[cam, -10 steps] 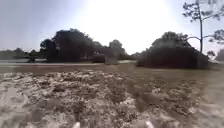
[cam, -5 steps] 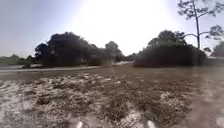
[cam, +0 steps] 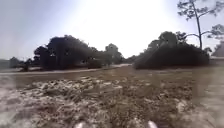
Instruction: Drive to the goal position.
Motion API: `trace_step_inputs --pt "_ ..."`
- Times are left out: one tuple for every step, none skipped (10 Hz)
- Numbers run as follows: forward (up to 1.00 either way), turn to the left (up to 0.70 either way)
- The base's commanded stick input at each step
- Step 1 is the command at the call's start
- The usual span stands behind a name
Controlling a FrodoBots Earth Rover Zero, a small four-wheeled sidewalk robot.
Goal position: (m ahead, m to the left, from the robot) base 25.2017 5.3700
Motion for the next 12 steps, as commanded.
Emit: trace_step_inputs --pt "1.00 0.02" --pt "1.00 0.02" --pt "1.00 0.02" --pt "1.00 0.02" --pt "1.00 0.02" --pt "1.00 0.02" --pt "1.00 0.02" --pt "1.00 0.02" --pt "1.00 0.01" --pt "1.00 0.02" --pt "1.00 0.02" --pt "1.00 0.02"
